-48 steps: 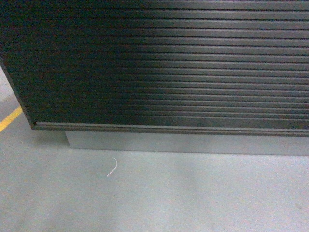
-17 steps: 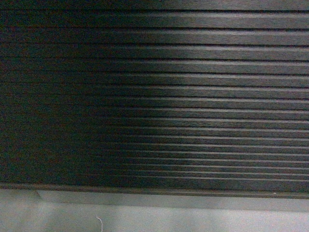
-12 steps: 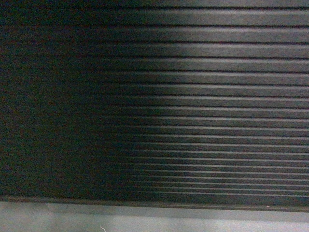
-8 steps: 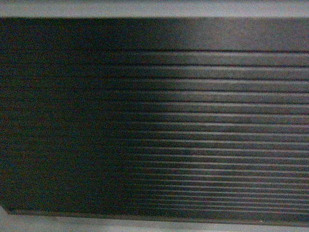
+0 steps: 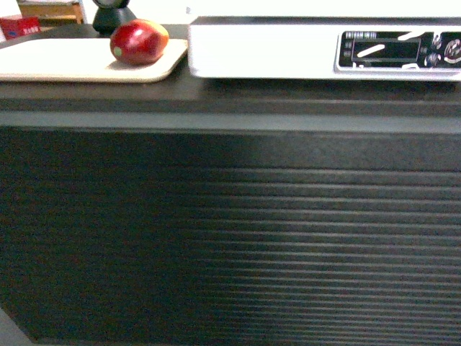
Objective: Place dark red mango on scale at checkout
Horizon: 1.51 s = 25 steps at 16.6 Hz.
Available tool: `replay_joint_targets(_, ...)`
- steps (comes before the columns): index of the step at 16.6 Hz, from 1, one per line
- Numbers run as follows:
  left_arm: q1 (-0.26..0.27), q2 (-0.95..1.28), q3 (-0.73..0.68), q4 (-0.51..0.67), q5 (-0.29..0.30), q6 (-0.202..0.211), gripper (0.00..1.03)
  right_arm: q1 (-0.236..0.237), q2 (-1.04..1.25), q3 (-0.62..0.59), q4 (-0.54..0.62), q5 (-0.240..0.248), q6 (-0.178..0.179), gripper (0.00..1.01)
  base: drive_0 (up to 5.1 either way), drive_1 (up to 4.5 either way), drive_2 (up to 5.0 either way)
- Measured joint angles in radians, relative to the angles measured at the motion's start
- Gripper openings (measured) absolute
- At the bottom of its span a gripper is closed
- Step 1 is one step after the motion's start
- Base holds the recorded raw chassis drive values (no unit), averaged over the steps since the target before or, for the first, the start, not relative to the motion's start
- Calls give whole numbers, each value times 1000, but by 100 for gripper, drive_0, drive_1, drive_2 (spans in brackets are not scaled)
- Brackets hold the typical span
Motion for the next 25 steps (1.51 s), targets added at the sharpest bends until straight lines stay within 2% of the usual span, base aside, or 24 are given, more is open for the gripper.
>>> replay_joint_targets(25, 0, 0, 0, 0, 1, 1, 98, 0, 0, 0, -1, 0, 1, 98, 0, 0, 0)
